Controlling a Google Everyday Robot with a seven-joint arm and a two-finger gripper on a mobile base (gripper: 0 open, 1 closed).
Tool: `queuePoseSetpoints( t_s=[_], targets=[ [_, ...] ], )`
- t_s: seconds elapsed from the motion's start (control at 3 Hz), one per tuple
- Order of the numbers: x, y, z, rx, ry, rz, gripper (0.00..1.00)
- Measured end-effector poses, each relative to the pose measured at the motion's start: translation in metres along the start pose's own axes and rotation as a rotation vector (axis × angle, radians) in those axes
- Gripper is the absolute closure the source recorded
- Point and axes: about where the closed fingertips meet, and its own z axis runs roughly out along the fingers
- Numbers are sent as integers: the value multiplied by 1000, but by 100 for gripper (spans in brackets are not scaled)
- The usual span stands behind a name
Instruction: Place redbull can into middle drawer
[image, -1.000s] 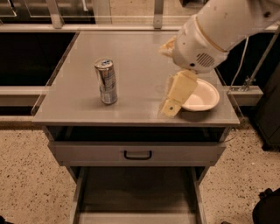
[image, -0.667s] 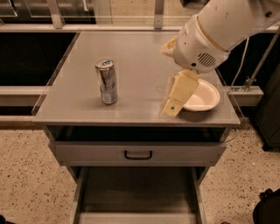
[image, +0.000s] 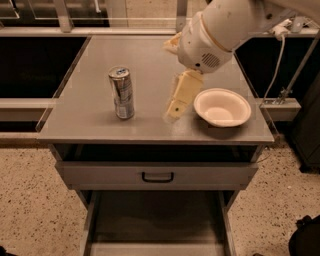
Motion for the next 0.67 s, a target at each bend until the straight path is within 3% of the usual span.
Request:
queuePoseSetpoints(
  t_s=[0.33, 0.67],
  targets=[
    [-30, -44, 55, -65, -65, -78, 0],
    [-30, -42, 55, -63, -65, -72, 0]
  ],
)
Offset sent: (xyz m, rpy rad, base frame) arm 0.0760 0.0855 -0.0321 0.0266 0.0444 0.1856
